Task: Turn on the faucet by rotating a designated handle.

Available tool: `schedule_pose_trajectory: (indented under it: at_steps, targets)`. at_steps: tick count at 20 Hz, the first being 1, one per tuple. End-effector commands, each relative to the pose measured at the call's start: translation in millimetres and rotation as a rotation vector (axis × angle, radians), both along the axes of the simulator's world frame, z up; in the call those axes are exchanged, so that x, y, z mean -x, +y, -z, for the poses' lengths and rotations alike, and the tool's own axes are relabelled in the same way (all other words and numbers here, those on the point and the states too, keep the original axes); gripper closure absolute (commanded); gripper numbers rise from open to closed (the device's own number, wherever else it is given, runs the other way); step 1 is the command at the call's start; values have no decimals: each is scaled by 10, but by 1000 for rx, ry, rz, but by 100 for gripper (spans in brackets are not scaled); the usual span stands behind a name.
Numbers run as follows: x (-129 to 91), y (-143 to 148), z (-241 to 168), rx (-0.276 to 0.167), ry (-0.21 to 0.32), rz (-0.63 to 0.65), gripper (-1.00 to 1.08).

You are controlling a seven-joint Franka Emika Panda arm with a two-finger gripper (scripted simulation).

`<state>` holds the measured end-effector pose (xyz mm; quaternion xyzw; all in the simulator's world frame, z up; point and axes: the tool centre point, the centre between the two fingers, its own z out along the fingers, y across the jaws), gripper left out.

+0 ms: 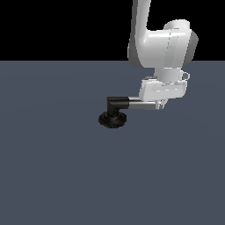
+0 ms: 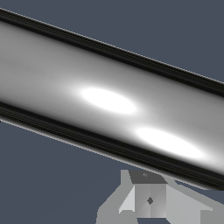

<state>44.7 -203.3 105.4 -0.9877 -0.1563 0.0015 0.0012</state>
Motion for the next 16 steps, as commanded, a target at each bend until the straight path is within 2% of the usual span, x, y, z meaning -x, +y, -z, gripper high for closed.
schedule_pose_trajectory:
  at_steps: [1,16]
  targets:
    - [-91,-12,15,1,-3,-4,108]
    - [-441,-187,18,2,-3,-1,108]
